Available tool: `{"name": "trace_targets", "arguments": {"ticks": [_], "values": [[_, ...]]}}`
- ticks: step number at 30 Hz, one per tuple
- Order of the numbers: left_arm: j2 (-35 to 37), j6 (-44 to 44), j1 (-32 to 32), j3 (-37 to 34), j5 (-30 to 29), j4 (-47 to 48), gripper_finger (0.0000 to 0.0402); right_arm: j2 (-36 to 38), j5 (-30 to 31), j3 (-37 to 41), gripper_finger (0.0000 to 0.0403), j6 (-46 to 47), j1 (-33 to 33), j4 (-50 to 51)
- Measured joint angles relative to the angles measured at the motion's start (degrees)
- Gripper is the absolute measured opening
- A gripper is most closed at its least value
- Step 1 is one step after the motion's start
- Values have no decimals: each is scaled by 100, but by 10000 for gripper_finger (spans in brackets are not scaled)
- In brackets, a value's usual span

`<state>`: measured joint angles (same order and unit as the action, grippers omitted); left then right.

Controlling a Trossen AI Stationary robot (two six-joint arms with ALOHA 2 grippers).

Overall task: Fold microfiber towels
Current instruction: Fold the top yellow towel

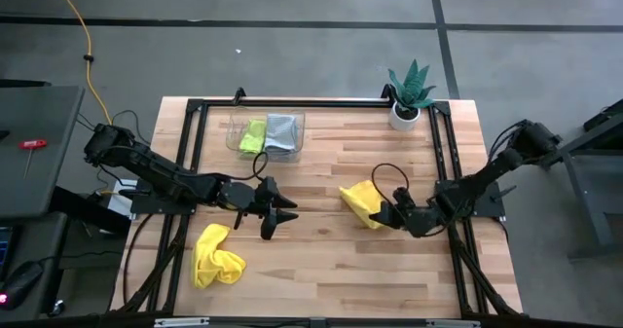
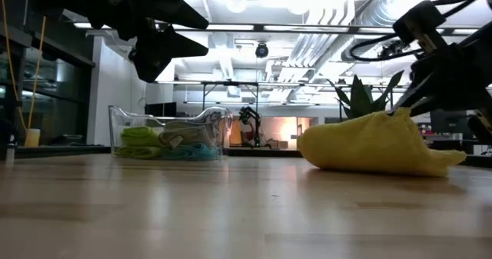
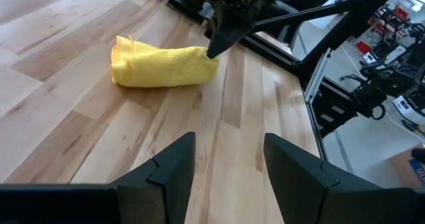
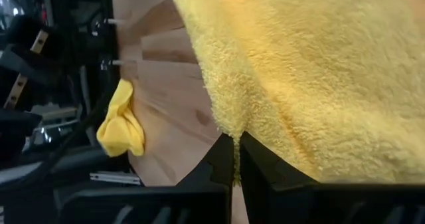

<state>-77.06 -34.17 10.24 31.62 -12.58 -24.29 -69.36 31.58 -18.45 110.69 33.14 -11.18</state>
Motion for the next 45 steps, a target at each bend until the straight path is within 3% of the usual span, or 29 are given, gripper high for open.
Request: {"name": "trace_targets", "arguments": {"ticks": [11, 18, 21, 32, 39, 45], "values": [[1, 131, 0, 0, 1, 2, 168, 0, 369, -465, 0, 692, 405, 1576], [2, -22, -1, 0, 612, 2, 168, -21, 1191, -558, 0, 947, 405, 1436], [2, -148, 0, 0, 768, 4, 168, -78, 1278, -558, 0, 992, 348, 1476], [2, -485, -2, -2, 787, 50, 168, -495, 365, -579, 0, 887, 65, 1655], [2, -487, 1, -2, 972, 55, 168, -1183, -379, -1242, 0, 33, -250, 1563], [2, -621, 25, -2, 1059, 59, 168, -2067, -882, -1526, 0, -1084, -430, -442]]}}
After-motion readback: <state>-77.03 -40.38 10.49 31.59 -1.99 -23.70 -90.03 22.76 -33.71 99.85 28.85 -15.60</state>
